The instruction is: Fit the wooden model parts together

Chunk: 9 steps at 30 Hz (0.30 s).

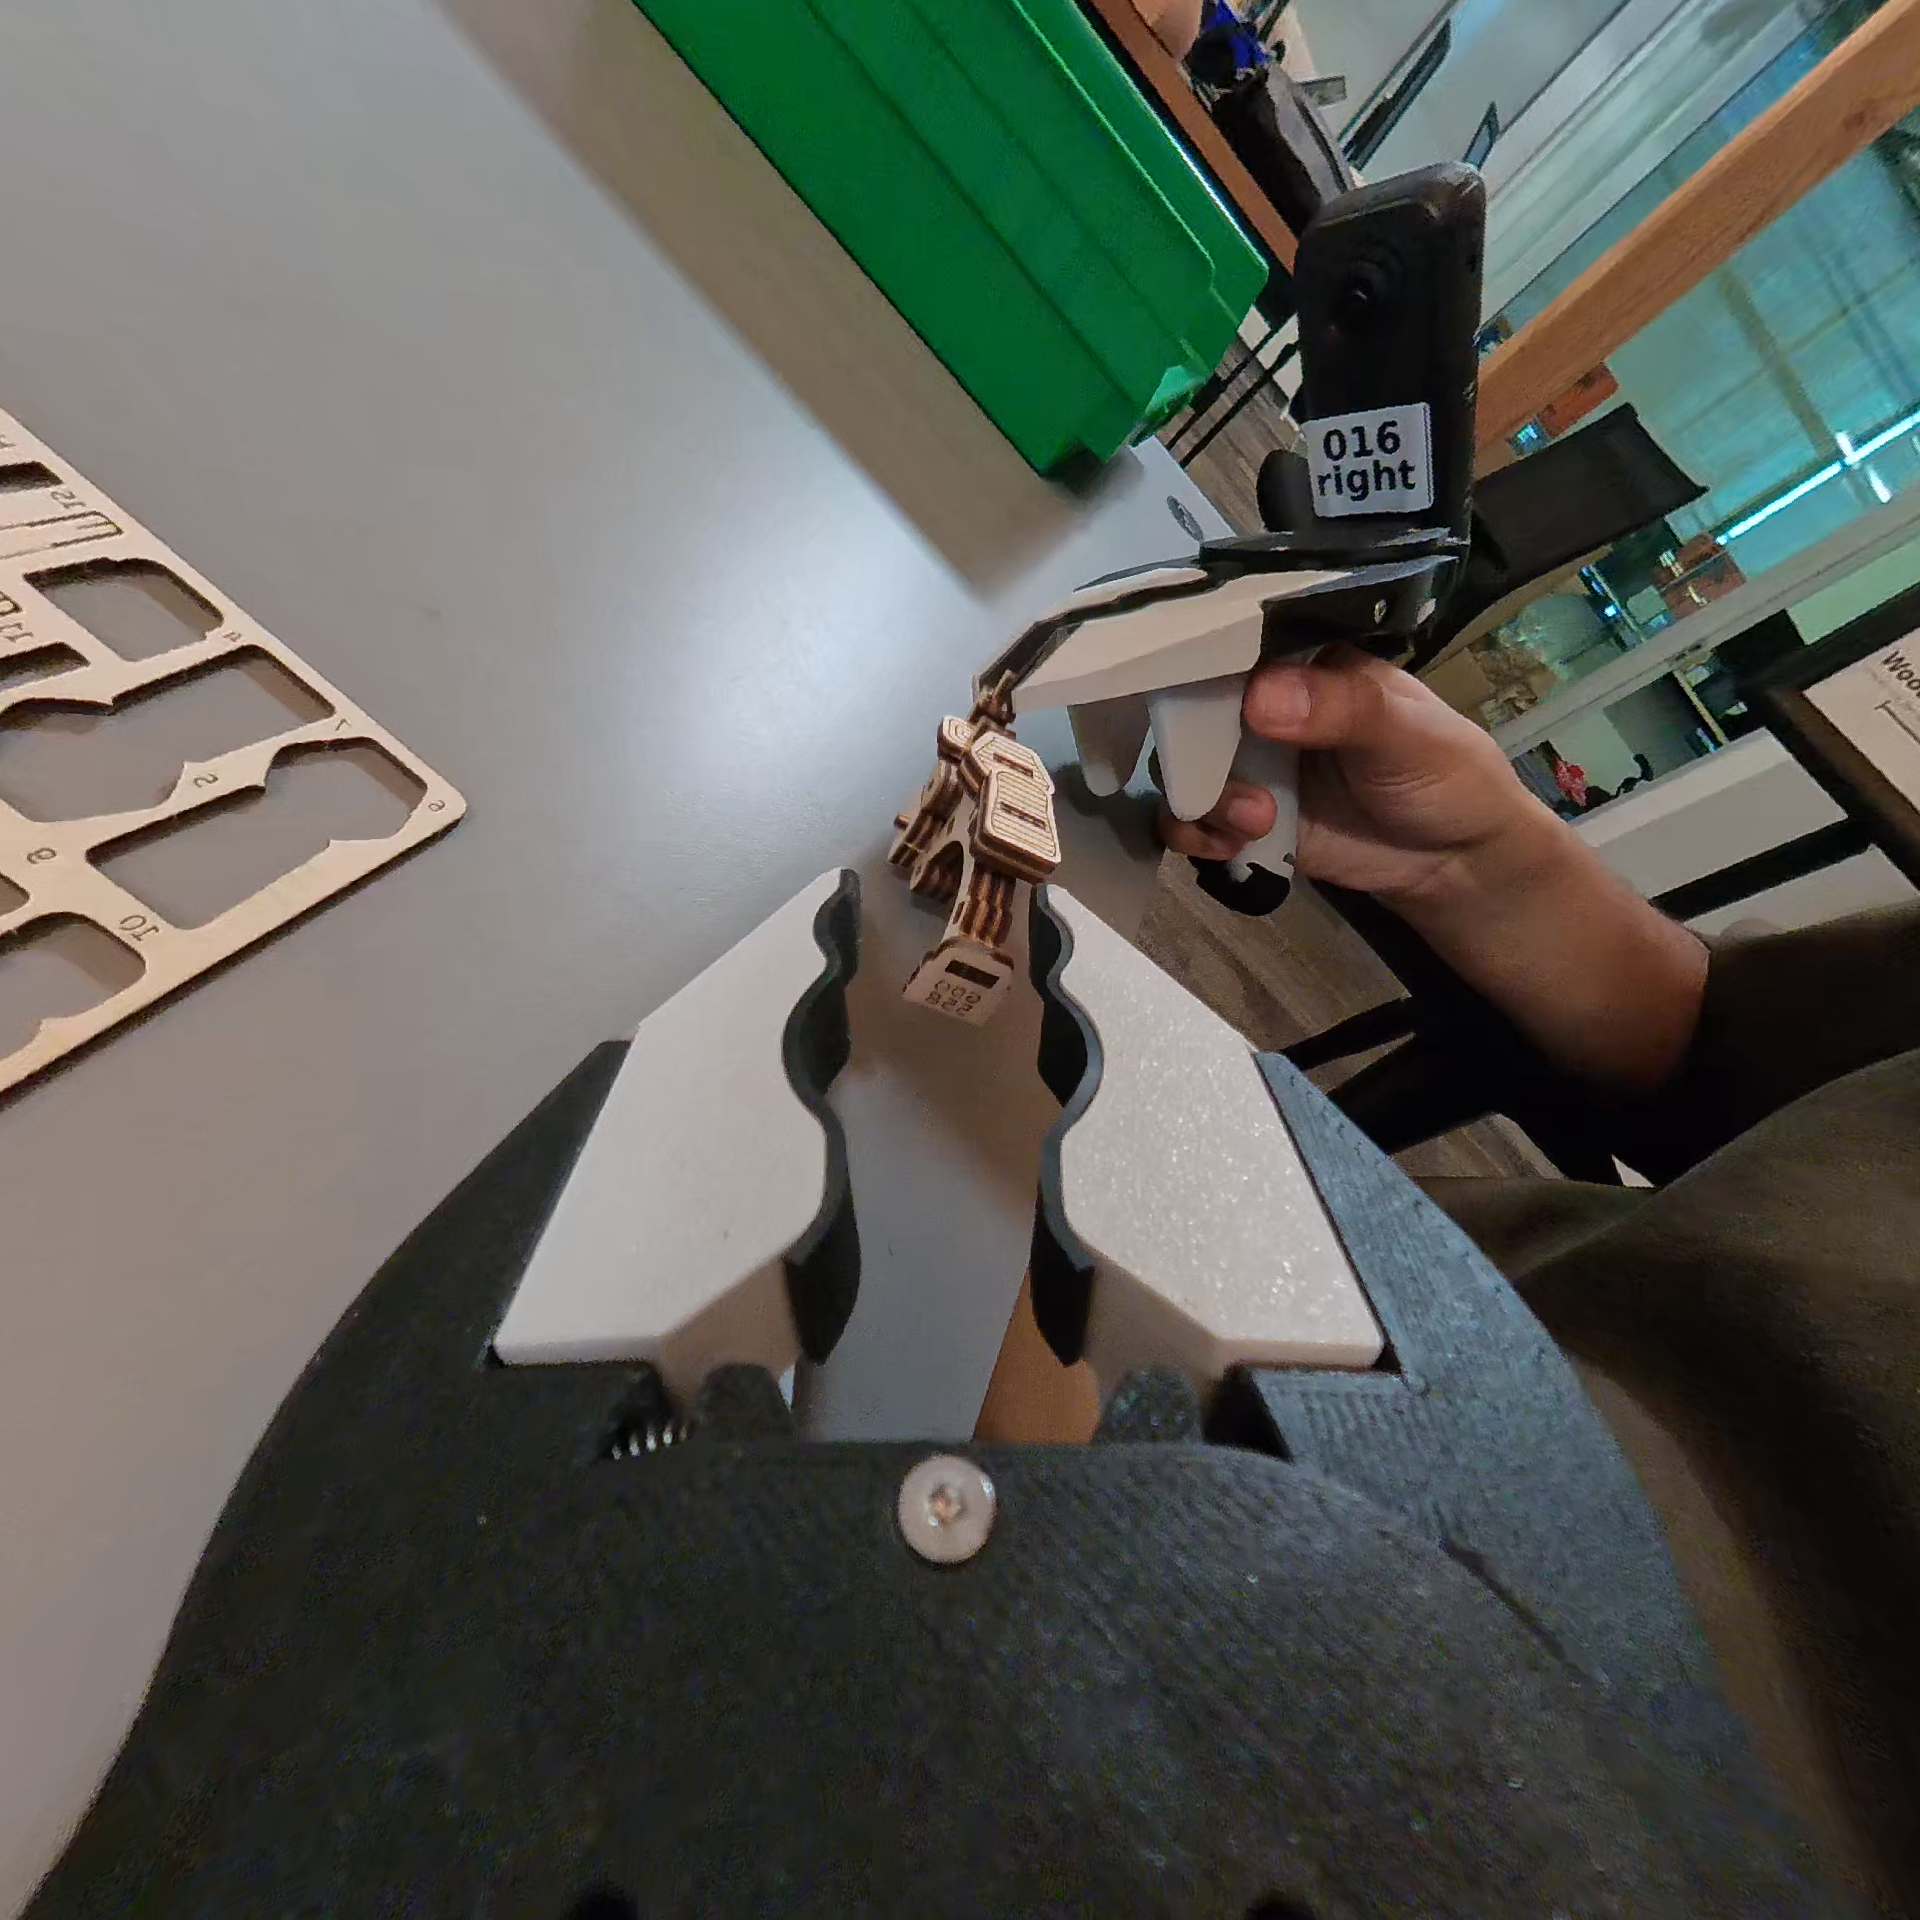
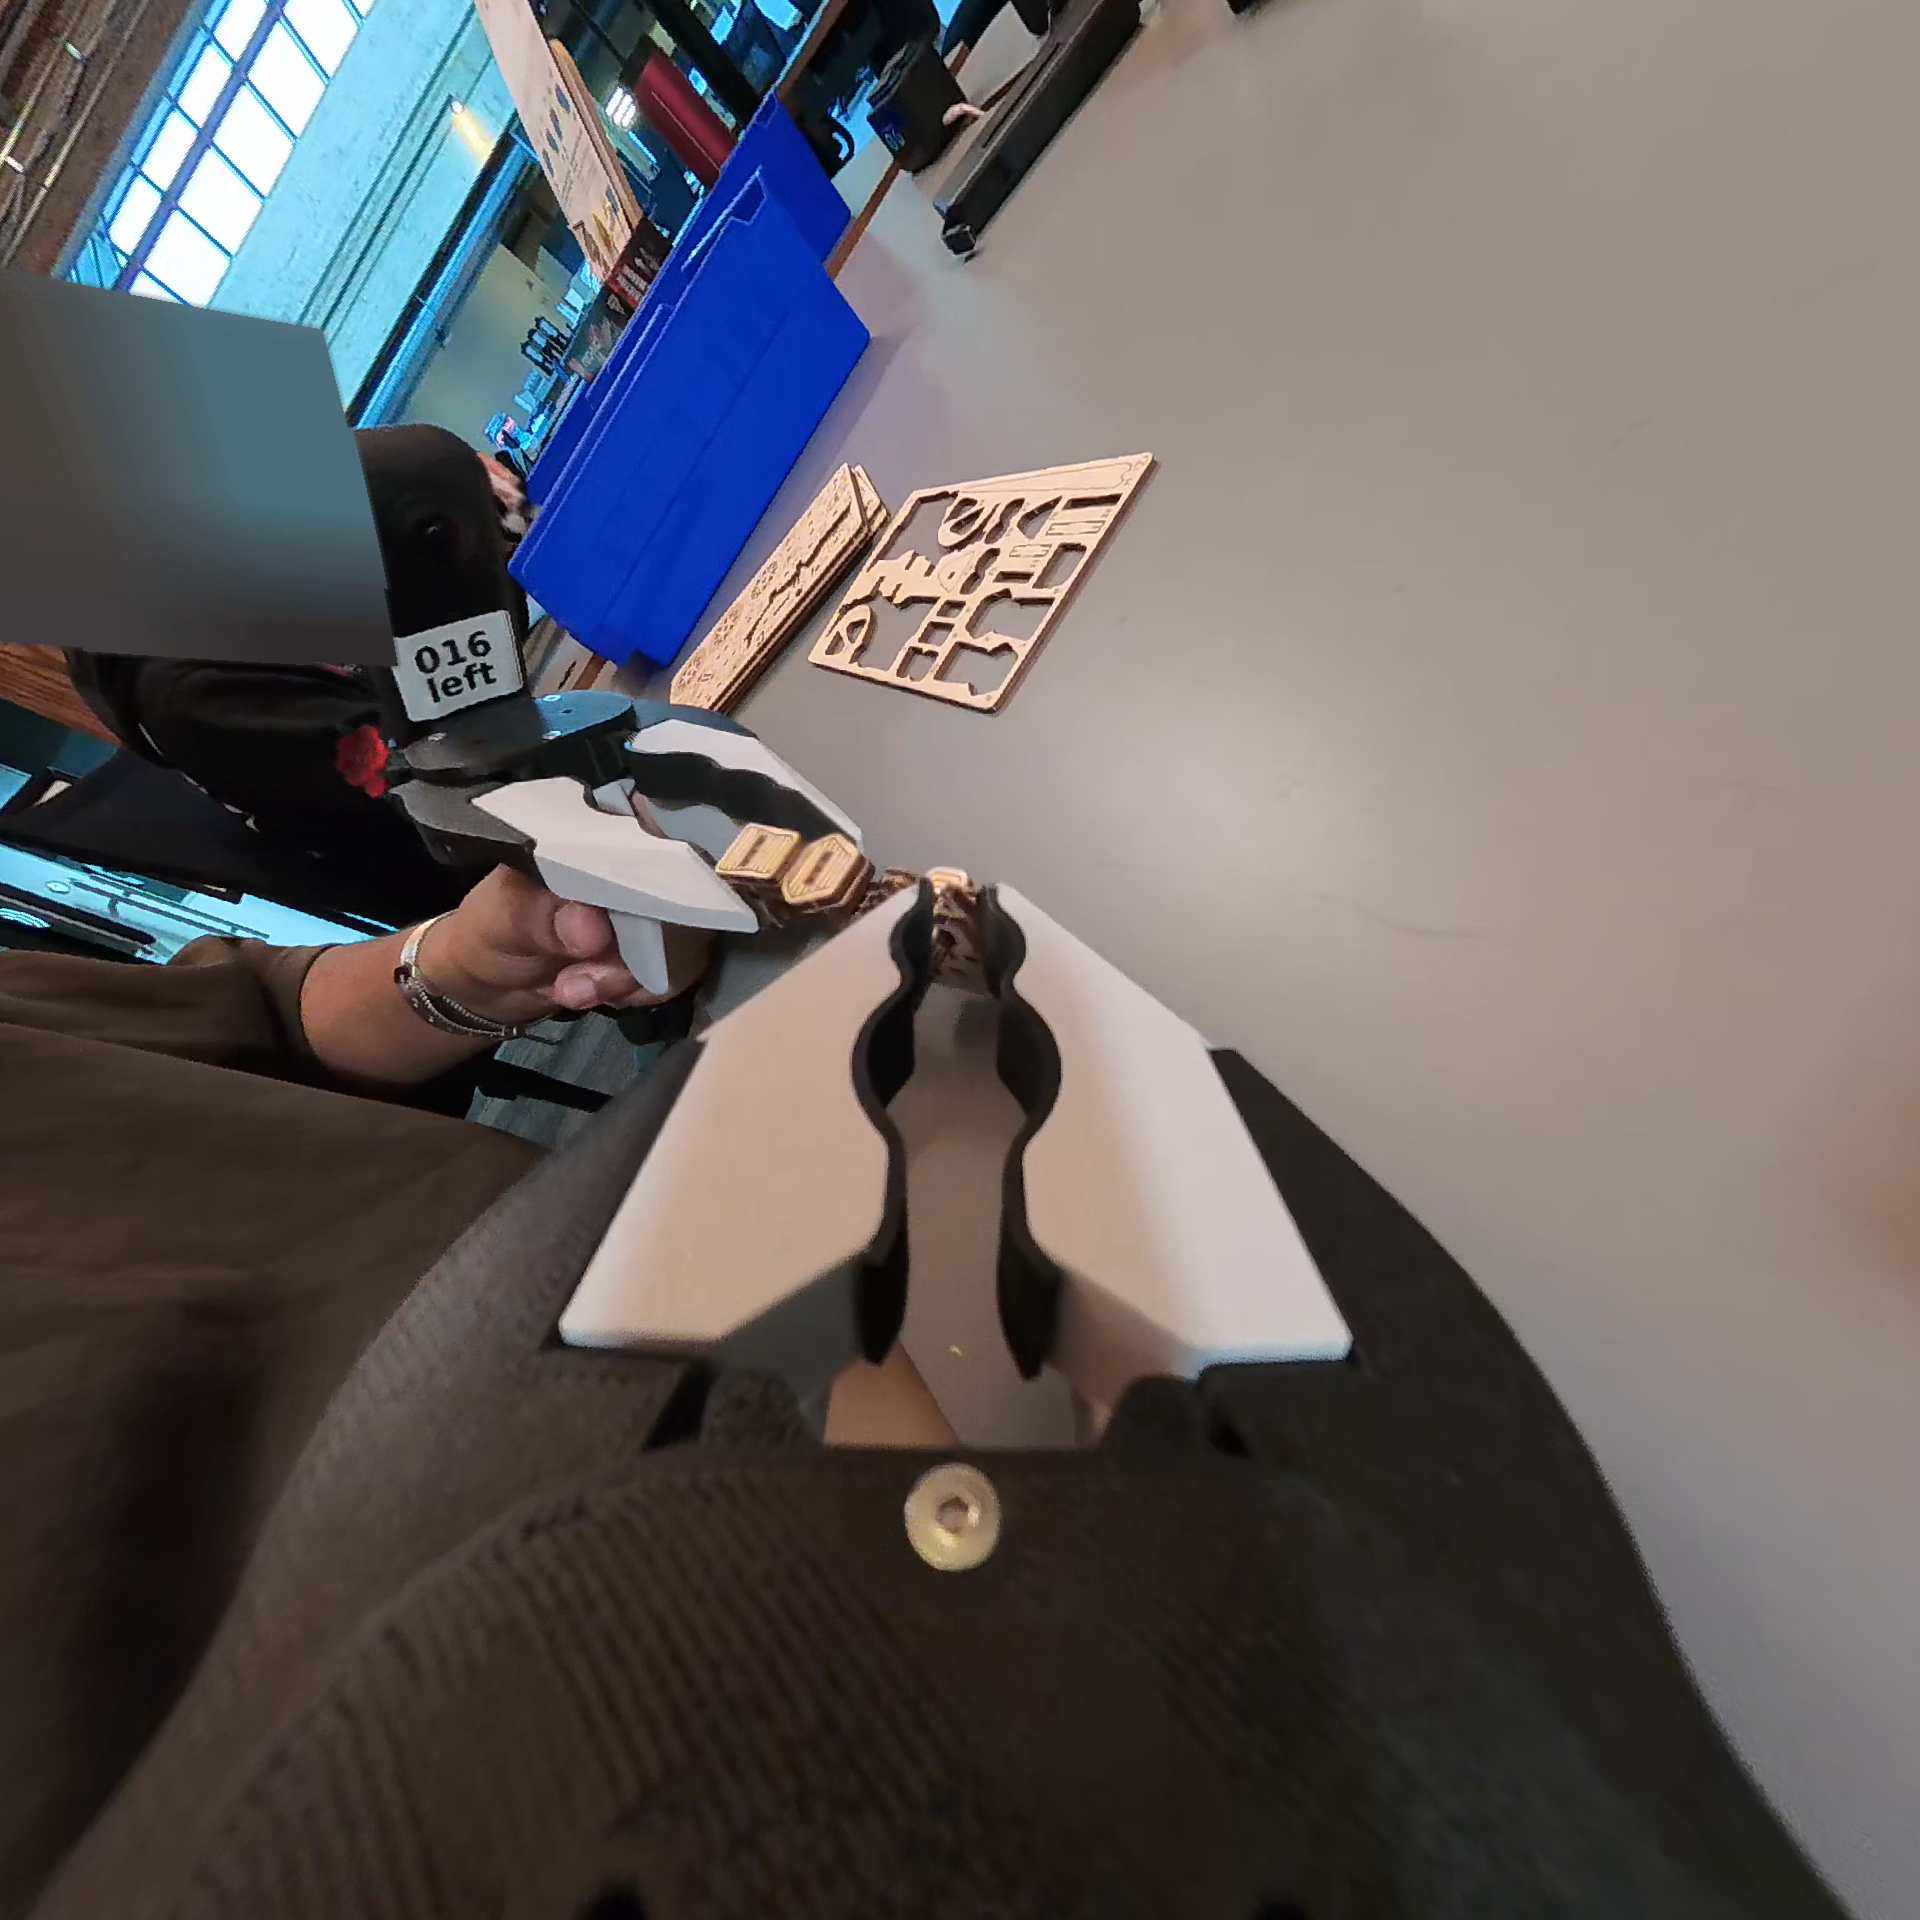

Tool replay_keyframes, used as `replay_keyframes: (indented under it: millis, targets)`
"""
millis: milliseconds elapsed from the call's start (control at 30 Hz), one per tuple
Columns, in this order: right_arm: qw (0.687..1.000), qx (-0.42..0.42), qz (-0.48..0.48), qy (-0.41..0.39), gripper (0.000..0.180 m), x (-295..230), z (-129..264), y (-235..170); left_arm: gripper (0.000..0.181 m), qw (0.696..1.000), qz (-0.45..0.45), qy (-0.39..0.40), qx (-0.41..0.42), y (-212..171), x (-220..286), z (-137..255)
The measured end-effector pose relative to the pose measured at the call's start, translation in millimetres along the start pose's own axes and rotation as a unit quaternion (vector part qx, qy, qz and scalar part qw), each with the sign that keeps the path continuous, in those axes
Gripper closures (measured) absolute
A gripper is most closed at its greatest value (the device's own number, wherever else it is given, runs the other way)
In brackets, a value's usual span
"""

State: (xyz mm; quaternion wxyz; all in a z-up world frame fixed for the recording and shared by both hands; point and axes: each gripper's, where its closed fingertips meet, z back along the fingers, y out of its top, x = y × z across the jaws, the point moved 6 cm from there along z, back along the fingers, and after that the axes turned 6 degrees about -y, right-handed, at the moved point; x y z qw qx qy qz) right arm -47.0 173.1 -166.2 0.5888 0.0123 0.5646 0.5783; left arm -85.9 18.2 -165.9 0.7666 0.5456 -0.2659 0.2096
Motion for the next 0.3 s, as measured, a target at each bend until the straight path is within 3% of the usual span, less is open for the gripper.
replay_keyframes:
  millis: [300]
  targets:
    - [0.998, -0.034, 0.043, -0.022, 0.173, 1.6, -0.6, -5.0, 0.15, 1.0, -0.001, 0.008, -0.005, -1.0, -1.3, -1.0]
